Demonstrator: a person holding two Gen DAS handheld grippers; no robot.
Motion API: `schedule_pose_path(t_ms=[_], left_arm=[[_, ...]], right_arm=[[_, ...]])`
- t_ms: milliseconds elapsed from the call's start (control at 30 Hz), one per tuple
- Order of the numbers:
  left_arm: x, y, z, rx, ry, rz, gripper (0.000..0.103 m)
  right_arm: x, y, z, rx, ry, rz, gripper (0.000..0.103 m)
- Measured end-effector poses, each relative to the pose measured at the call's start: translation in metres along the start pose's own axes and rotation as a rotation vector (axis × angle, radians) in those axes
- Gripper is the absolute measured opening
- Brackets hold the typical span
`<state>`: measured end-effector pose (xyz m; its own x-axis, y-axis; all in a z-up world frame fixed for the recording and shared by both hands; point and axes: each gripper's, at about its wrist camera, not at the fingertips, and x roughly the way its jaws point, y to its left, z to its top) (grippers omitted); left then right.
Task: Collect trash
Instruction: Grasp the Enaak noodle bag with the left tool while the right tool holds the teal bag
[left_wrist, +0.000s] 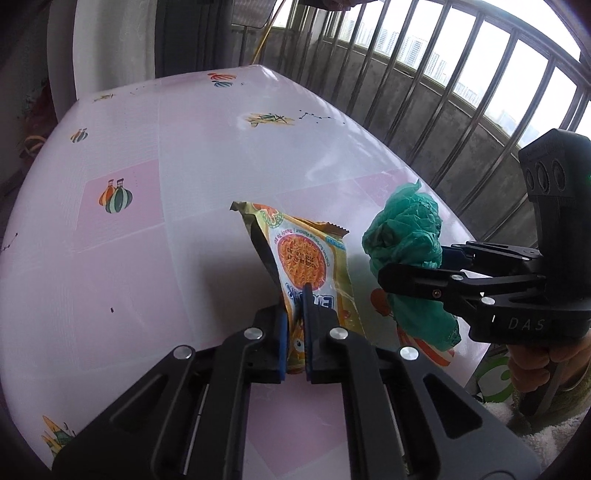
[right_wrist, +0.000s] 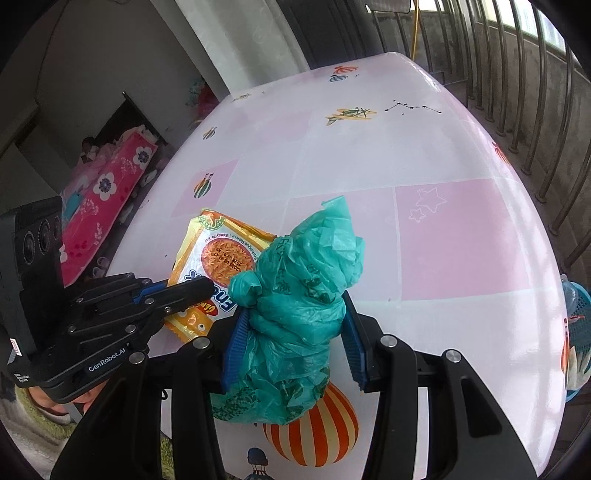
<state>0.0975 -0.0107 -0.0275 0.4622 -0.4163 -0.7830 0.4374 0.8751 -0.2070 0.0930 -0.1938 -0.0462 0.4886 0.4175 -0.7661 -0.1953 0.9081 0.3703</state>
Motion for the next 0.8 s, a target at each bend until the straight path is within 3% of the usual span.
schedule_pose_path(t_ms=[800], left_arm=[[-0.035,-0.012,0.002,0.067,-0.108,0.06,0.0]], right_arm=[[-0.017,-0.004,-0.001,0.014,-0.054,-0.024,0.045]])
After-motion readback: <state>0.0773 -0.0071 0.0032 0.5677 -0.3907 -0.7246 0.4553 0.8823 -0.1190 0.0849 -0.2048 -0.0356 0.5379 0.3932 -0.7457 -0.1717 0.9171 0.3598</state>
